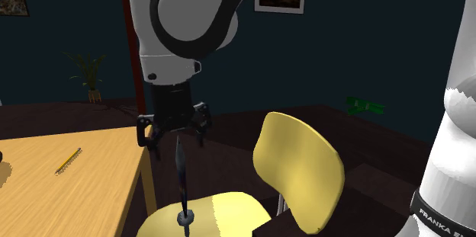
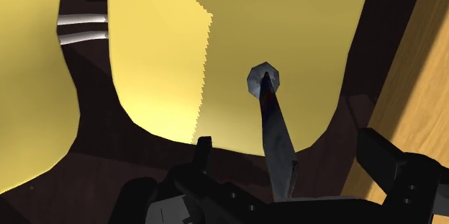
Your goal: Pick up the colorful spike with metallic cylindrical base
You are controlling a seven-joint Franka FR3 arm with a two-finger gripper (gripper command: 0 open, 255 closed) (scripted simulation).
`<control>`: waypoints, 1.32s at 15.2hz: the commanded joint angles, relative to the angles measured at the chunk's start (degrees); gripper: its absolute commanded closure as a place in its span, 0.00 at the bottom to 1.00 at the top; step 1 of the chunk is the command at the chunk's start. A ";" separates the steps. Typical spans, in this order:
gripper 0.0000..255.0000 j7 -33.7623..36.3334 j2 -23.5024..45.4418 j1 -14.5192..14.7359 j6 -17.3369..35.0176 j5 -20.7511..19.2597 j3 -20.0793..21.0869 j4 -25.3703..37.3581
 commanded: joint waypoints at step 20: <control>1.00 -3.54 -4.98 -0.38 -5.83 4.66 0.31 2.31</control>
